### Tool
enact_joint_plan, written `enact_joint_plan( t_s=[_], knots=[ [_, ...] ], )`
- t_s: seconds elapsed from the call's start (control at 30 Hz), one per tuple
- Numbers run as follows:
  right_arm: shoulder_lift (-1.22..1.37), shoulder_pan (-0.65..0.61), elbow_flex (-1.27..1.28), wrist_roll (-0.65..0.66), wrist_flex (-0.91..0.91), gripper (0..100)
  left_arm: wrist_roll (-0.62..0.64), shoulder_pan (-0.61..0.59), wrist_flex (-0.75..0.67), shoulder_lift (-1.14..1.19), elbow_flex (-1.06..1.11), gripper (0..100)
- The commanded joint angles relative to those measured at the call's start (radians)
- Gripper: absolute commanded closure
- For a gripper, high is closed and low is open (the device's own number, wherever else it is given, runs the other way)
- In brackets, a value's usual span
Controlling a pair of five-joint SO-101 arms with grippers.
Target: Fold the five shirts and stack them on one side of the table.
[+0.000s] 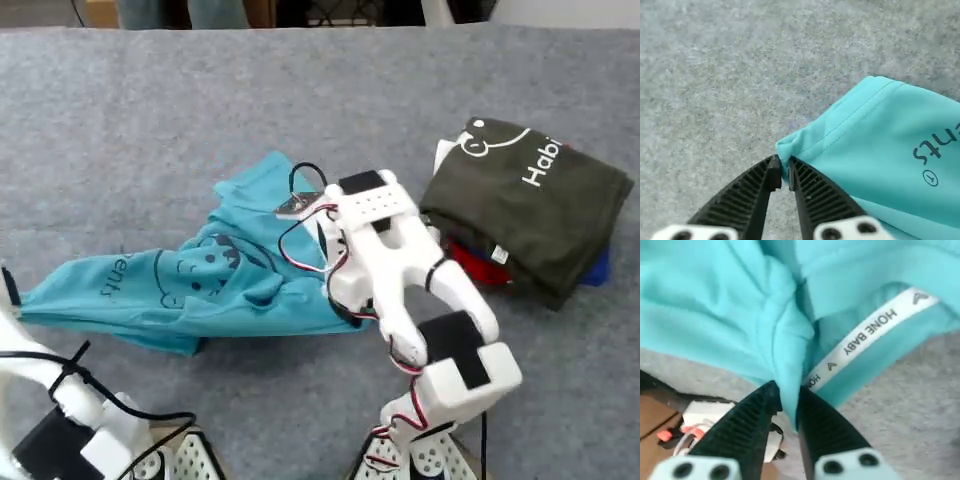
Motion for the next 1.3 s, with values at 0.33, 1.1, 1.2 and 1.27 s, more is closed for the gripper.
enact_joint_plan(
  t_s=[0.33,1.1,1.2,1.27],
  knots=[
    [-0.156,-0.023,-0.101,0.064,0.14,79.8,-0.084,-0.13,0.005,-0.032,0.033,97],
    [0.349,-0.41,-0.51,-0.144,-0.178,87.3,-0.199,-0.186,0.0,-0.034,0.104,97],
    [0.389,-0.41,-0.558,-0.153,-0.121,97.6,-0.199,-0.188,-0.002,-0.034,0.104,97],
    [0.387,-0.41,-0.578,-0.153,-0.049,96.9,-0.199,-0.188,-0.002,-0.034,0.101,97]
  ],
)
